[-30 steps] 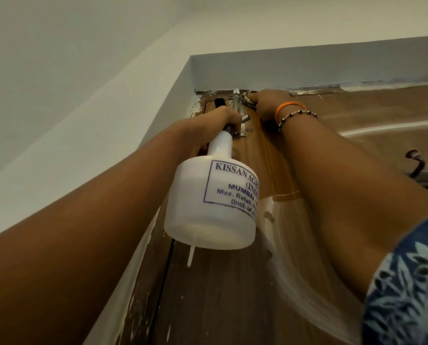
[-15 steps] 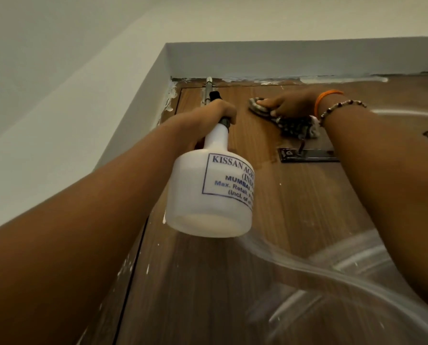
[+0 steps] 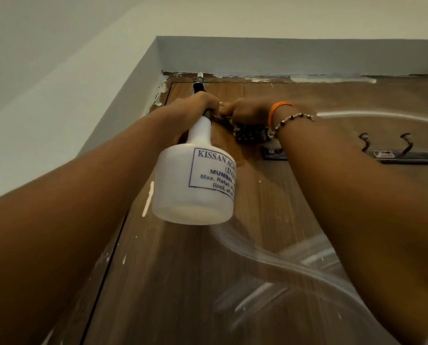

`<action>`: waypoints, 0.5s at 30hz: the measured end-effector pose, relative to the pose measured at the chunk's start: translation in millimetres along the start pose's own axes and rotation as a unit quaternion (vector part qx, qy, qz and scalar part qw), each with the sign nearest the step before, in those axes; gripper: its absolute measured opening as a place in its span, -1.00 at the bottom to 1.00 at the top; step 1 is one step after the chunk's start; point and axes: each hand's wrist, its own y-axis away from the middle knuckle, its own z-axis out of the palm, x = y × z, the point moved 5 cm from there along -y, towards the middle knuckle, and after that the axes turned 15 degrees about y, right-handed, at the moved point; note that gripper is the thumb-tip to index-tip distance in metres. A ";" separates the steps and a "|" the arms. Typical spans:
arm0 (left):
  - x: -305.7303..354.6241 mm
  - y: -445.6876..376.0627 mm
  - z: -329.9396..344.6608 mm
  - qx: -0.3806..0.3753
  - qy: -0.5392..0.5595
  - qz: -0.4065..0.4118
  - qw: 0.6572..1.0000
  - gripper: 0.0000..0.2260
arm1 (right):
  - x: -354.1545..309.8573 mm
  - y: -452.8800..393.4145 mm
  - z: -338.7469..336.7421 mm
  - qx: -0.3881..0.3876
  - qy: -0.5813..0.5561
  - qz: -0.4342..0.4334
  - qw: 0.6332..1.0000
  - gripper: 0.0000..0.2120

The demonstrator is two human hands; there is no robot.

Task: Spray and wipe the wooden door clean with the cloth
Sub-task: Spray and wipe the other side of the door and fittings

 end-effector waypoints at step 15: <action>57.1 -4.3 74.0 -0.019 0.063 0.072 0.995 -0.78 | 152.1 41.4 -12.0 0.079 0.064 0.027 0.994 -0.46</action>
